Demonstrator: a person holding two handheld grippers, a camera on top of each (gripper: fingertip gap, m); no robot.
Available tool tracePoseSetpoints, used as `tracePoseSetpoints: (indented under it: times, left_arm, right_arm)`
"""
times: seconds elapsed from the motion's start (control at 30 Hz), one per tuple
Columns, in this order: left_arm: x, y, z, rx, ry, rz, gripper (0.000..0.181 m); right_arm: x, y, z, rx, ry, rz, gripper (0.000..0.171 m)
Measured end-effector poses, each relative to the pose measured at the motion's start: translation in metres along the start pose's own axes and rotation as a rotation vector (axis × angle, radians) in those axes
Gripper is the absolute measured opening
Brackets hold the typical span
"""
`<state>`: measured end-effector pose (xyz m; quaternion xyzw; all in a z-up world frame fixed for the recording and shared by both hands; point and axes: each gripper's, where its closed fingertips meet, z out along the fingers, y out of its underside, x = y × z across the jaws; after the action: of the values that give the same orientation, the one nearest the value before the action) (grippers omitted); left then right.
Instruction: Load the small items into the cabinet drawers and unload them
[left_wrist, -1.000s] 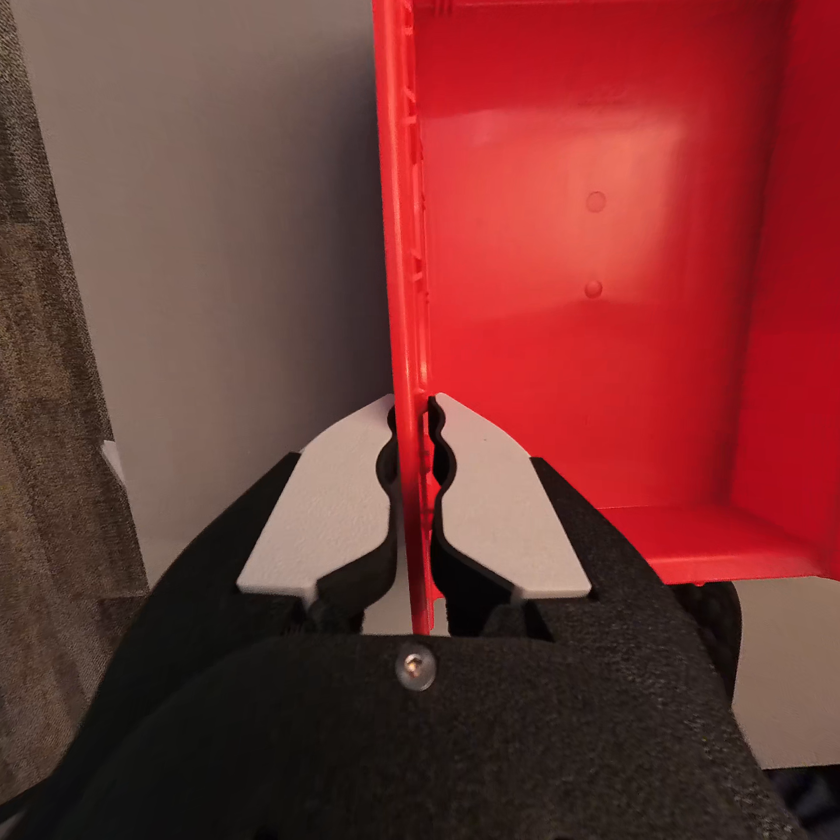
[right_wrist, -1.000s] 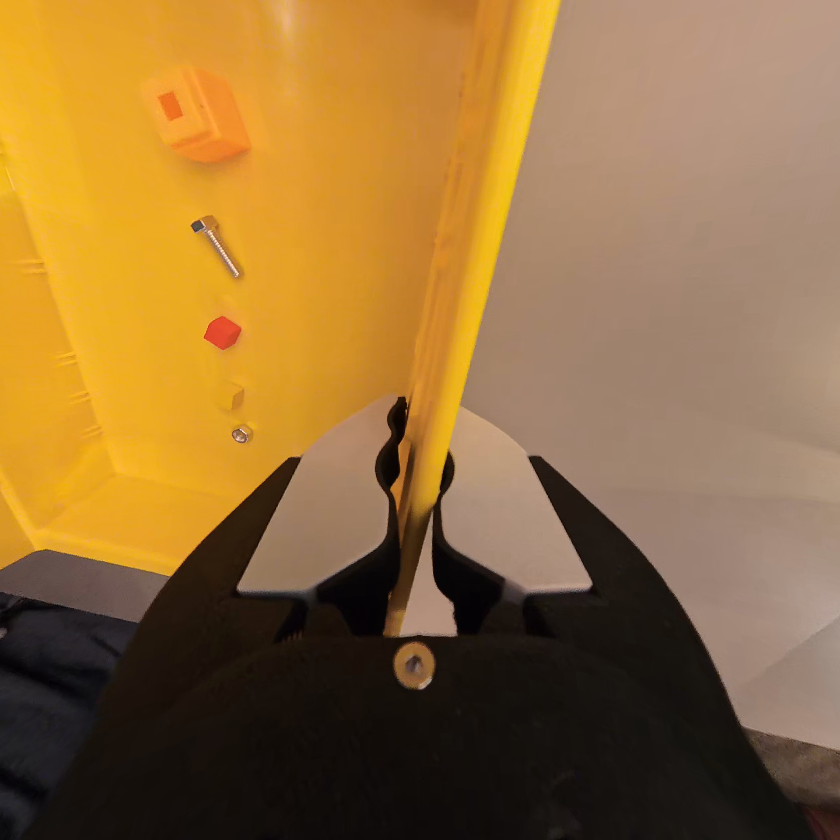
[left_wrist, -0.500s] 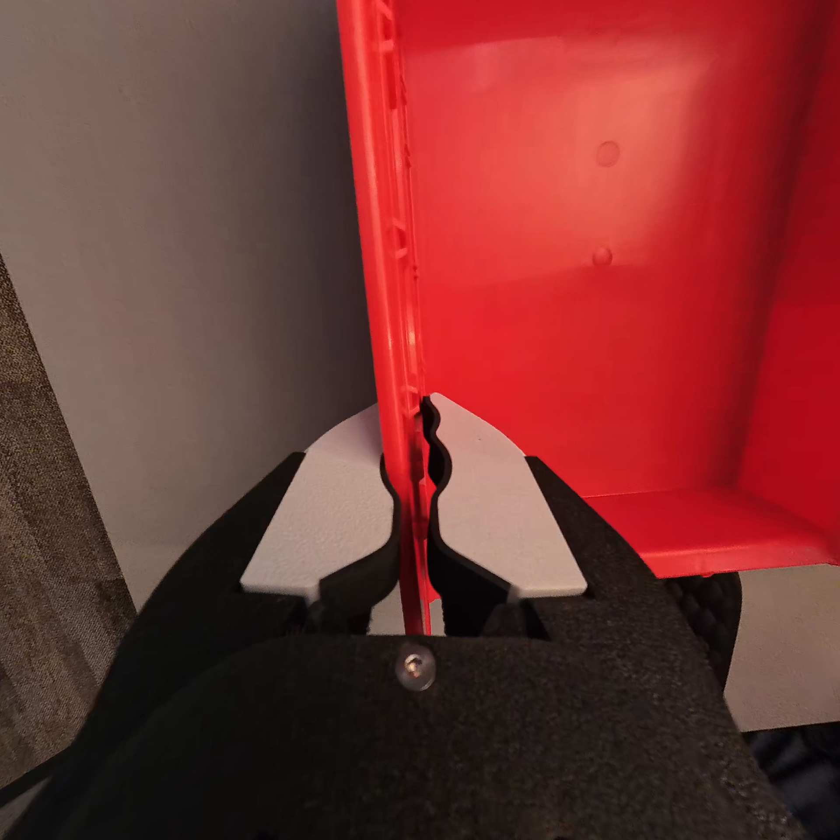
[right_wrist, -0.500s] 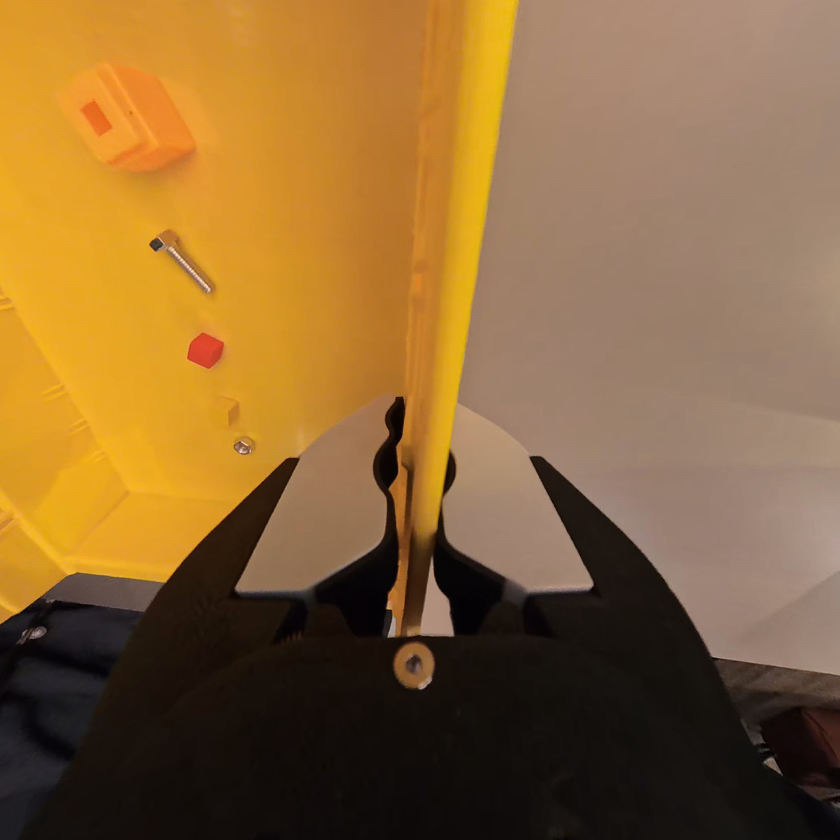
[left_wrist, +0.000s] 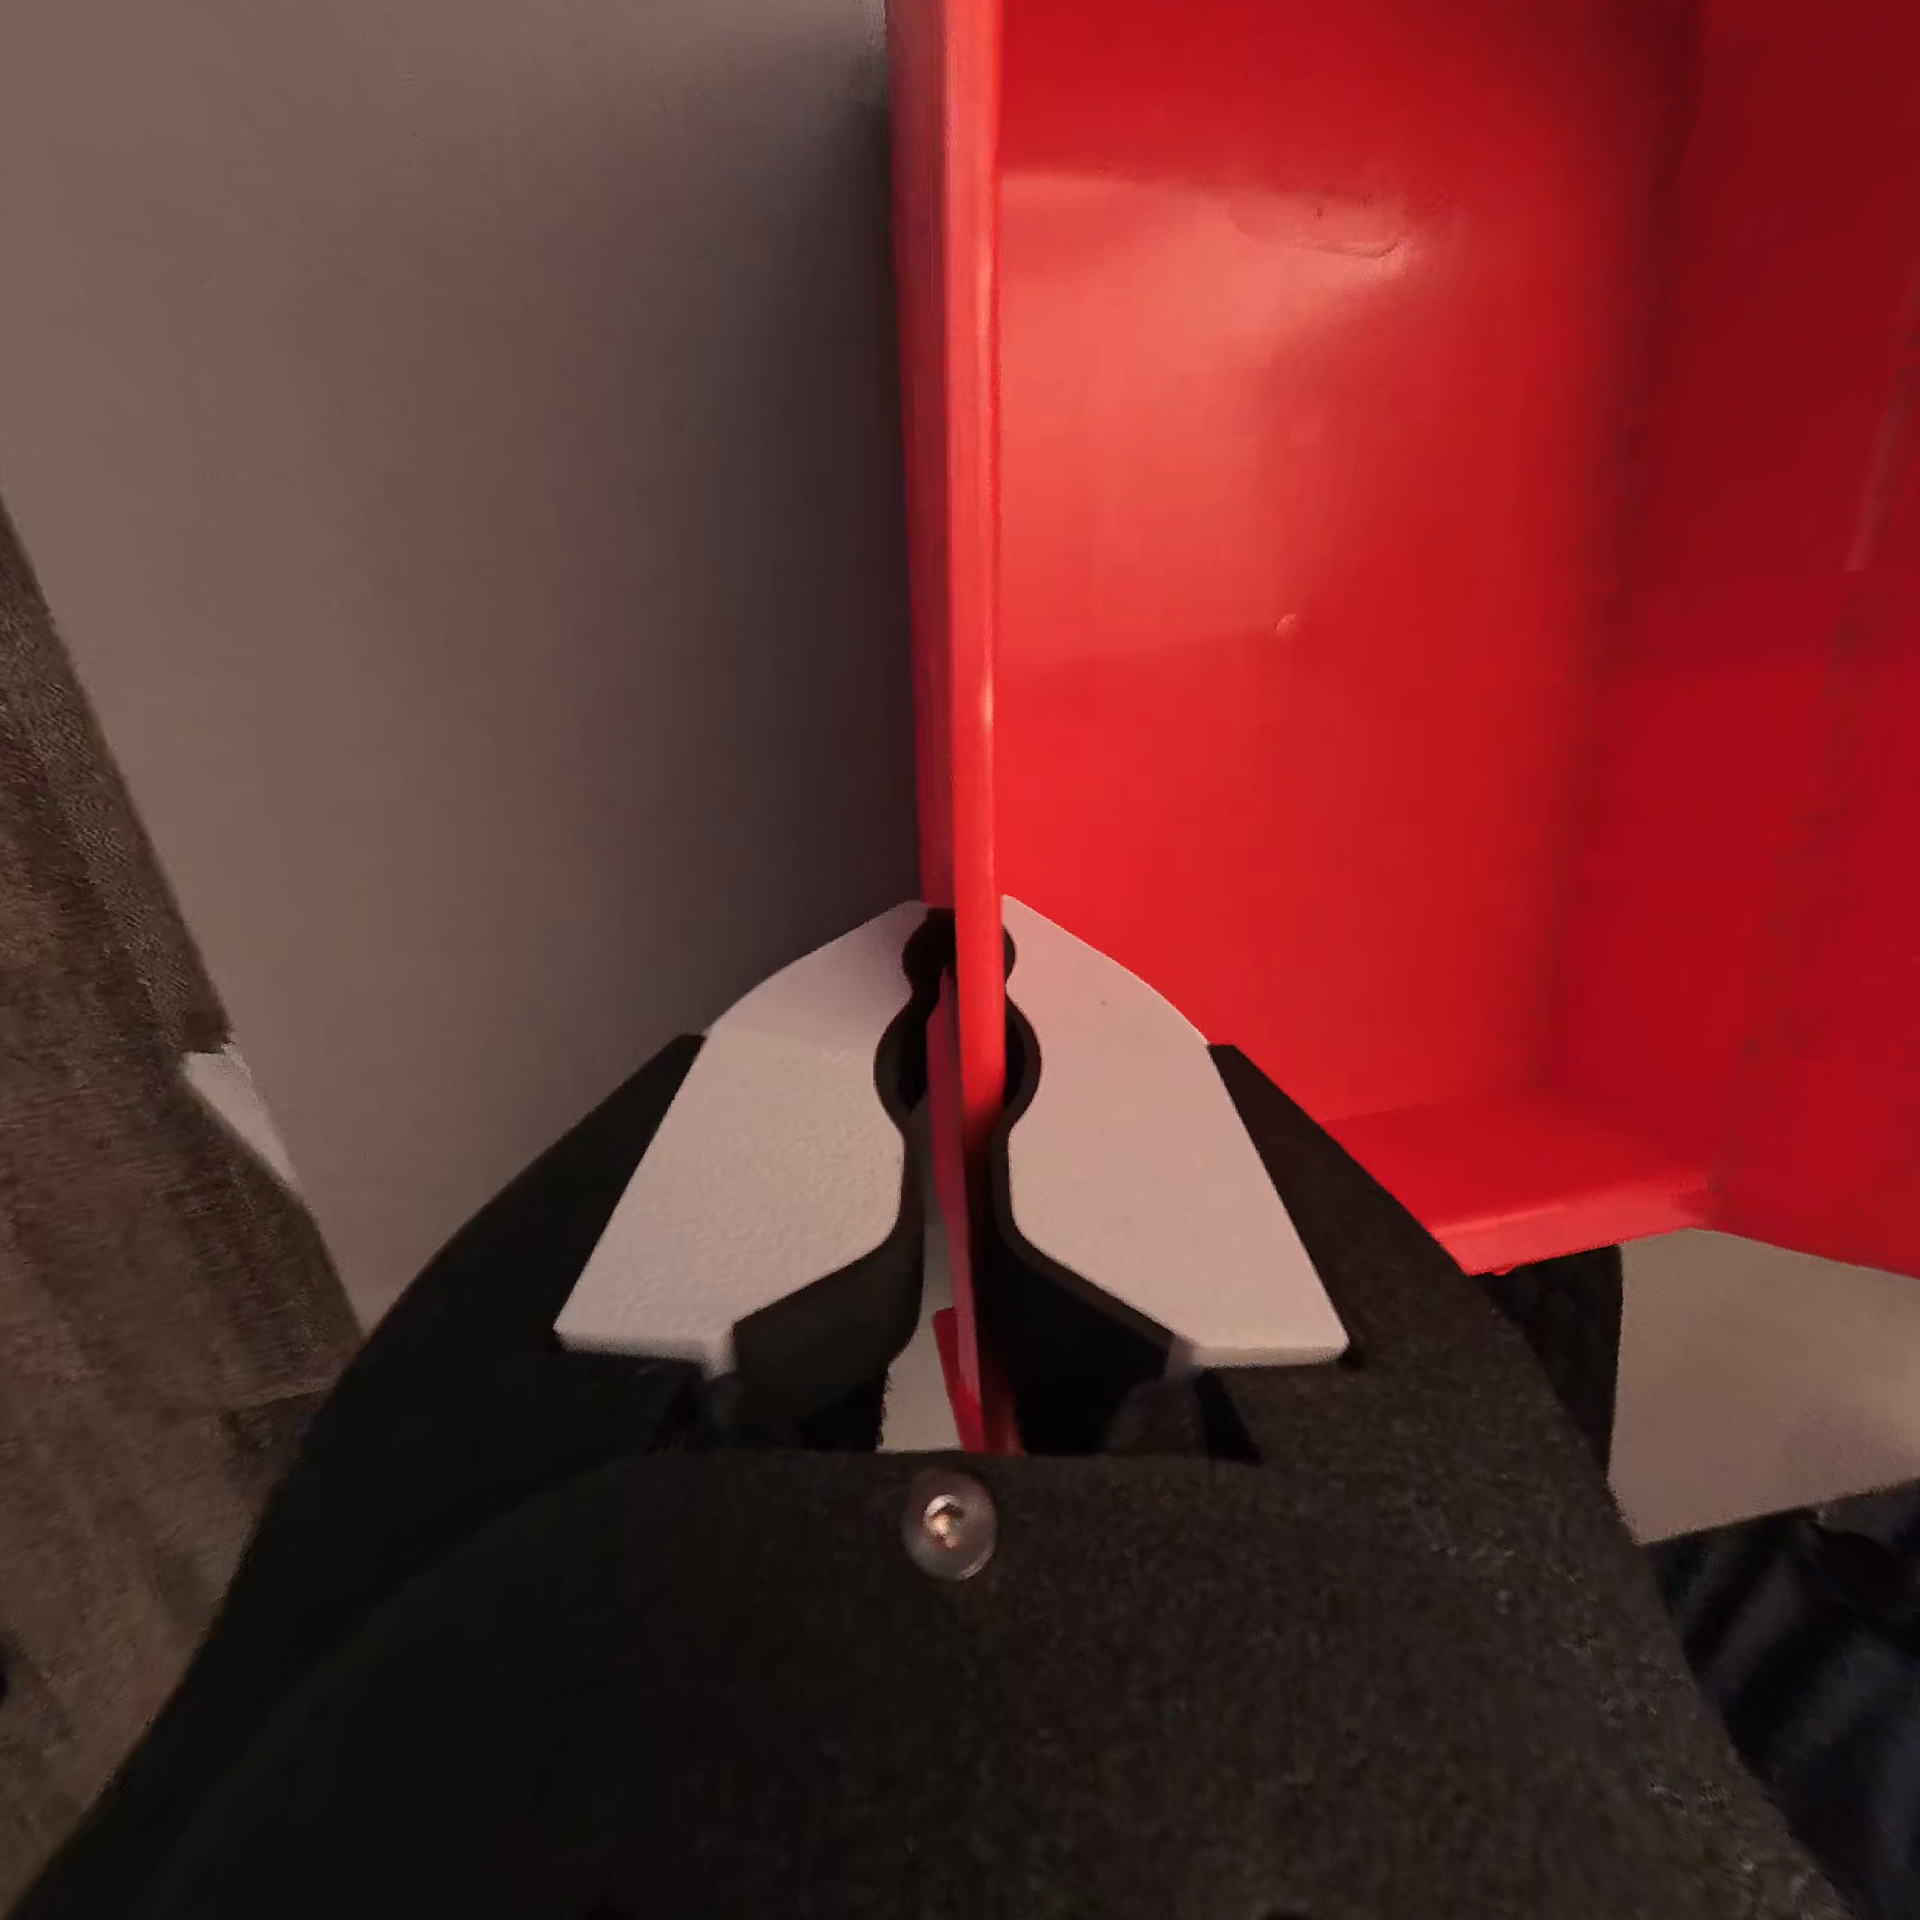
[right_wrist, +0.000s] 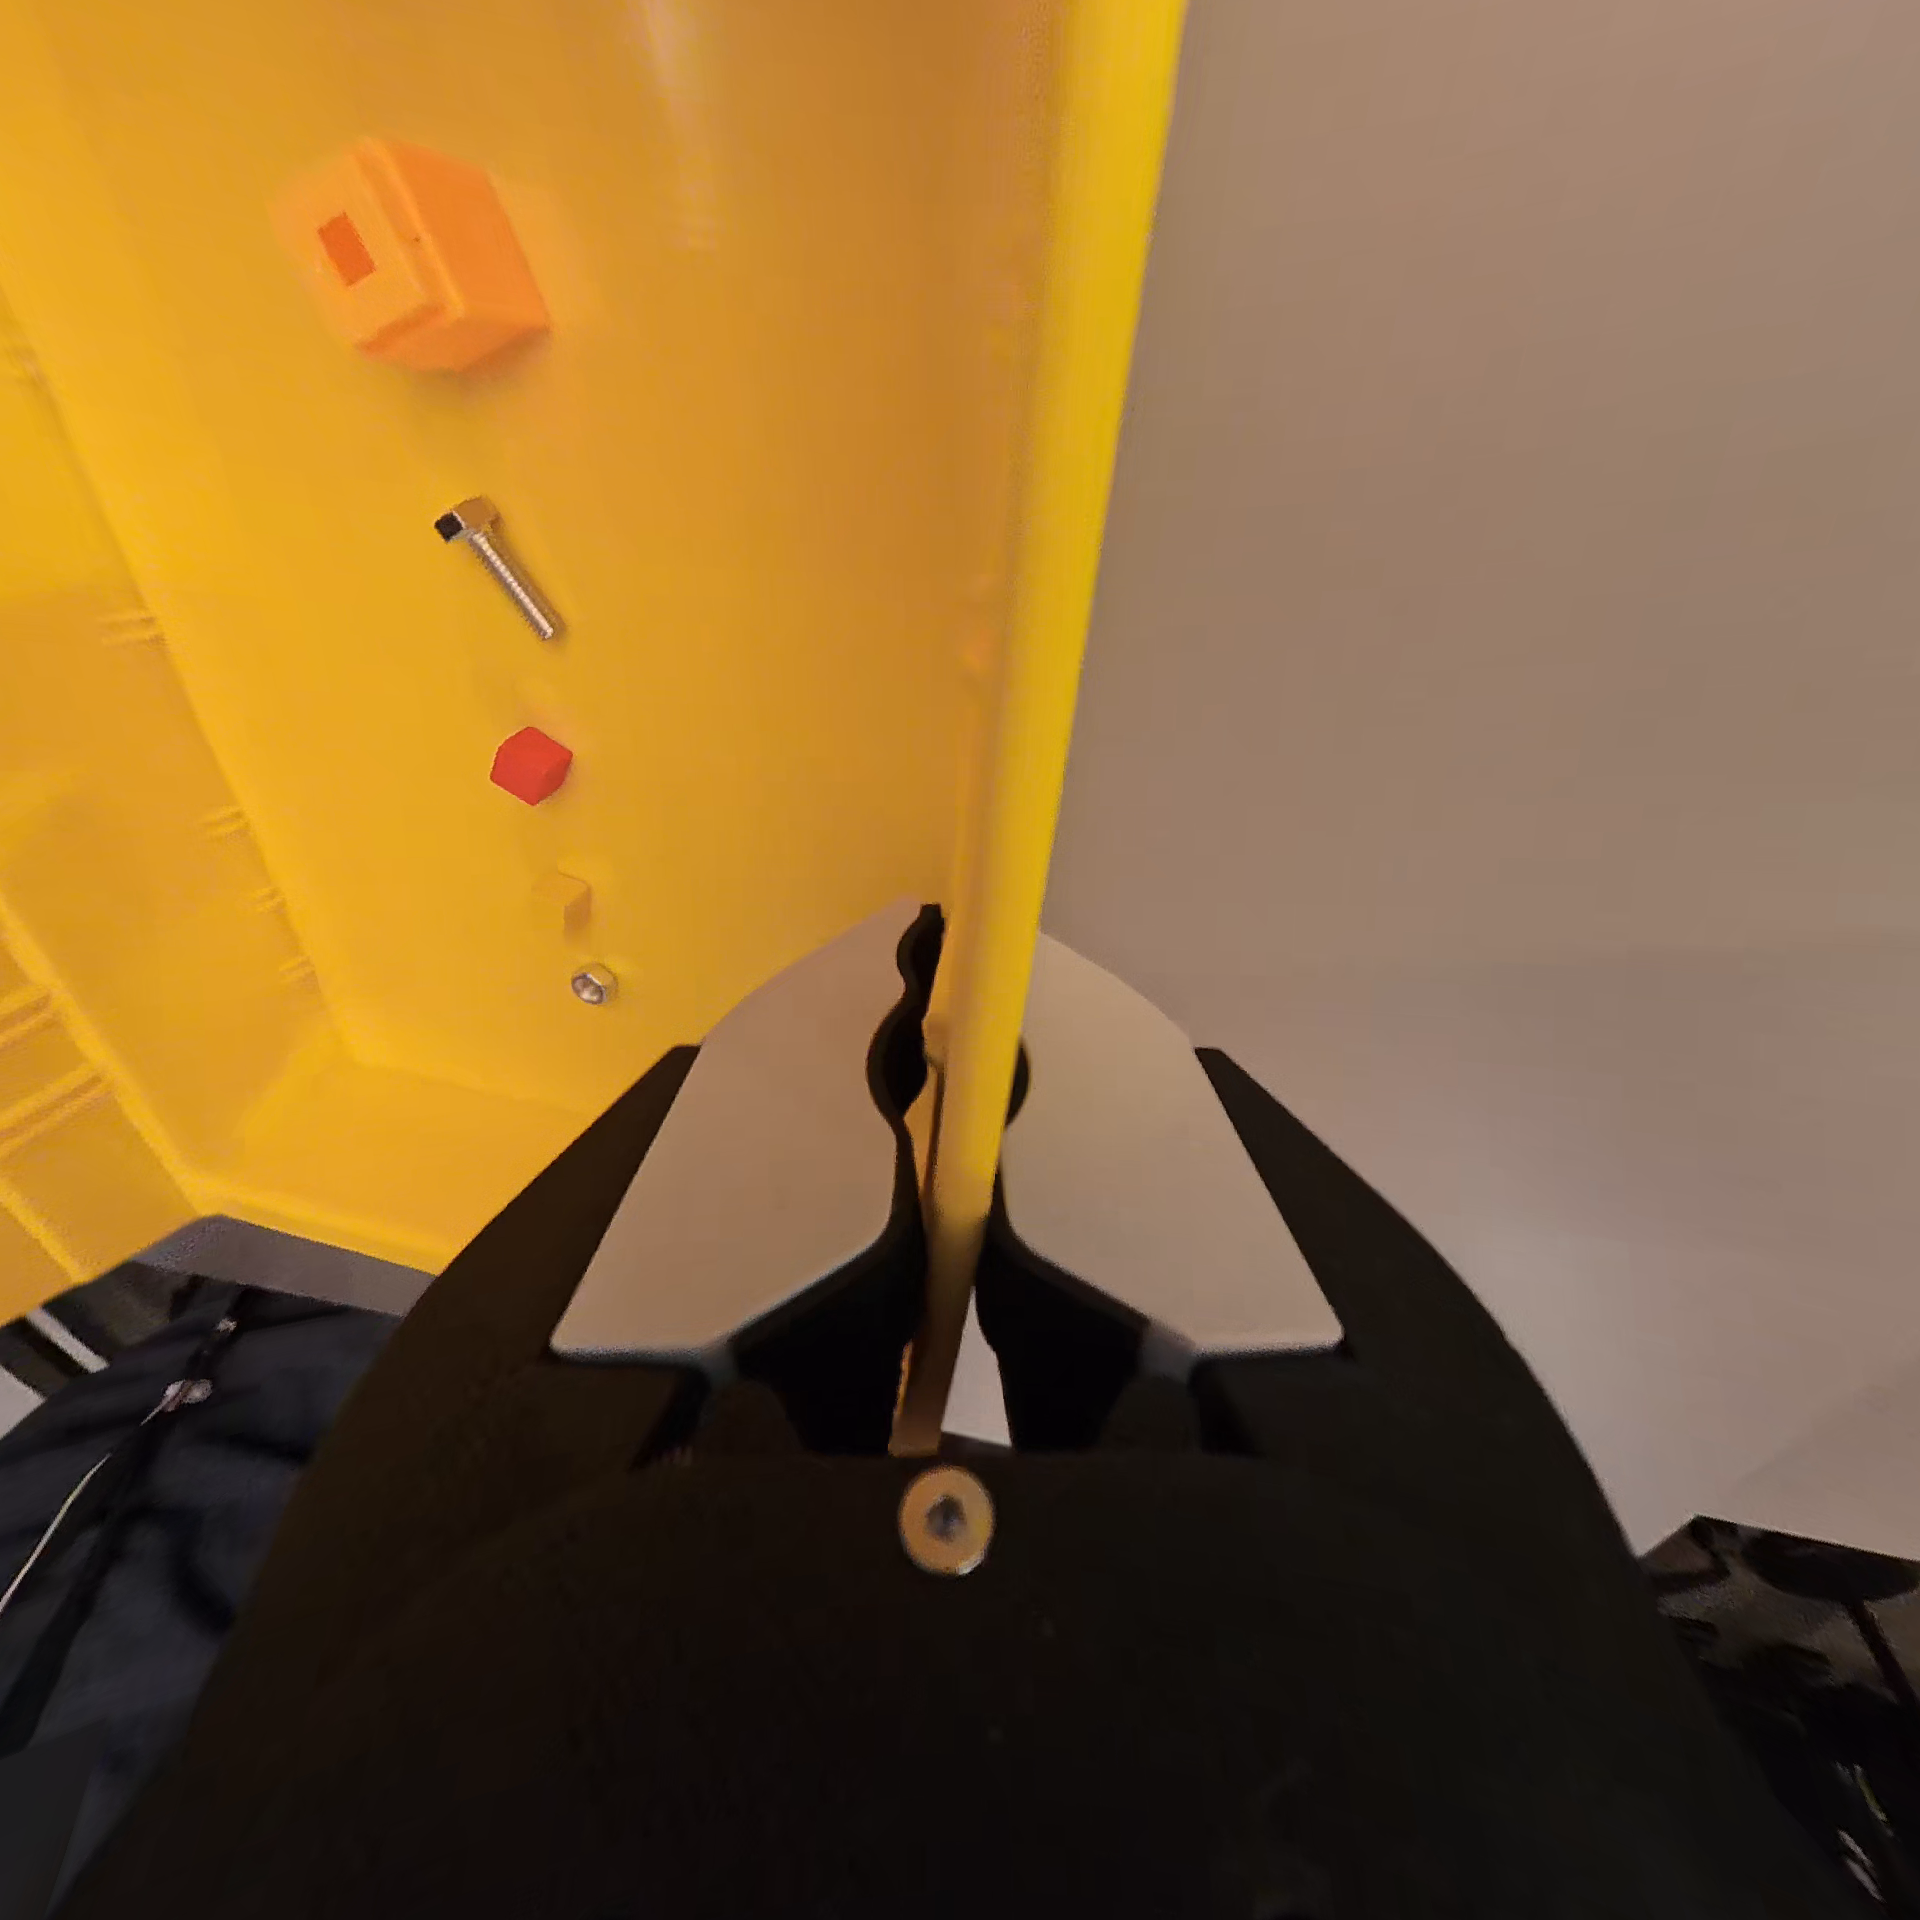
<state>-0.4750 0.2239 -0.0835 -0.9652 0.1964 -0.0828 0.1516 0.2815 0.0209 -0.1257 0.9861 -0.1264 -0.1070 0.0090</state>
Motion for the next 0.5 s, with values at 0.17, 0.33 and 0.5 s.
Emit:
tracePoseSetpoints:
  times: [0.17, 0.33, 0.5]
  left_arm:
    - [-0.018, 0.013, -0.023, -0.091, 0.065, 0.038, 0.006]
    - [-0.04, 0.033, -0.05, -0.072, 0.129, -0.021, 0.005]
    - [-0.064, 0.058, -0.095, -0.016, 0.145, -0.083, 0.005]
  right_arm:
    - [0.016, 0.017, -0.032, 0.05, -0.047, 0.045, 0.004]
    - [0.032, 0.054, -0.073, 0.059, -0.017, 0.045, 0.004]
    - [0.03, 0.1, -0.11, 0.042, 0.029, -0.001, 0.004]
